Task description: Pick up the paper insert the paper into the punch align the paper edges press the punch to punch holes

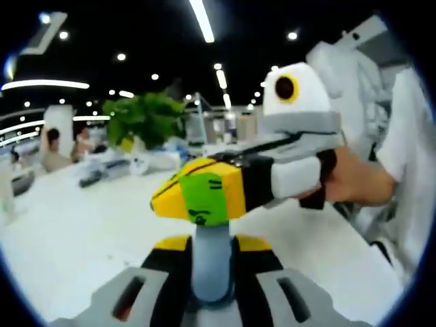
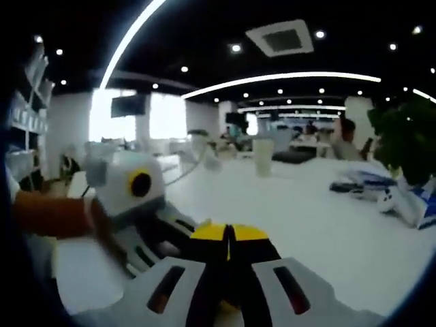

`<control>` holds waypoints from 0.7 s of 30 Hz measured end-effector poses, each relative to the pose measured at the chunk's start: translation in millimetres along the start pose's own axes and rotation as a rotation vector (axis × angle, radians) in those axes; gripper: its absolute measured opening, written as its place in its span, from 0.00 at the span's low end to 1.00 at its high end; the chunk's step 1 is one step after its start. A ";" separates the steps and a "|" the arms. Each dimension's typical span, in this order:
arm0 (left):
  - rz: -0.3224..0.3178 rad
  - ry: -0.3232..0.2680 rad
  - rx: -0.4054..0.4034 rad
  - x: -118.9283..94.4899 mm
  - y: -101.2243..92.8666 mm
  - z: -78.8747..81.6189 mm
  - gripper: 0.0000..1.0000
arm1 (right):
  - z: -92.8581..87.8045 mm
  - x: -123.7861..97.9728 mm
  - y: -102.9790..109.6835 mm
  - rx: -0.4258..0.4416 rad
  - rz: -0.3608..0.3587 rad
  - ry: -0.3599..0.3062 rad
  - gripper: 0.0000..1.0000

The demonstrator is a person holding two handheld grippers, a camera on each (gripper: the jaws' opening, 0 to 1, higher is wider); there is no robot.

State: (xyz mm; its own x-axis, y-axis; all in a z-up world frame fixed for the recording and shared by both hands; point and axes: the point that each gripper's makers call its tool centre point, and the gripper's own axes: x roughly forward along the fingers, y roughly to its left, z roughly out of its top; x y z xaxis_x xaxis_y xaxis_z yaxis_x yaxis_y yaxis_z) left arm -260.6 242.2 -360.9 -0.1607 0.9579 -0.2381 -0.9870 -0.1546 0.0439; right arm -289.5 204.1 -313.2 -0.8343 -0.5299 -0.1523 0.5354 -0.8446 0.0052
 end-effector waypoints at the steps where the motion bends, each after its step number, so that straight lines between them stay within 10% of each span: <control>1: -0.001 0.001 0.000 -0.3 -0.8 -0.1 0.25 | -0.4 -0.7 -0.8 0.028 0.000 0.000 0.04; 21: -0.002 0.008 -0.012 -0.2 -4.0 -2.5 0.25 | -13.9 -3.4 -14.4 0.140 -0.089 -0.045 0.02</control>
State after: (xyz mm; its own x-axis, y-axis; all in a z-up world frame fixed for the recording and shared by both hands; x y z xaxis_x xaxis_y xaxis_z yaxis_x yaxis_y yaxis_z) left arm -256.6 242.0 -363.5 -0.1588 0.9562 -0.2458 -0.9873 -0.1559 0.0316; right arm -292.6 219.2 -326.5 -0.8843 -0.4529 -0.1136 0.4384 -0.8890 0.1320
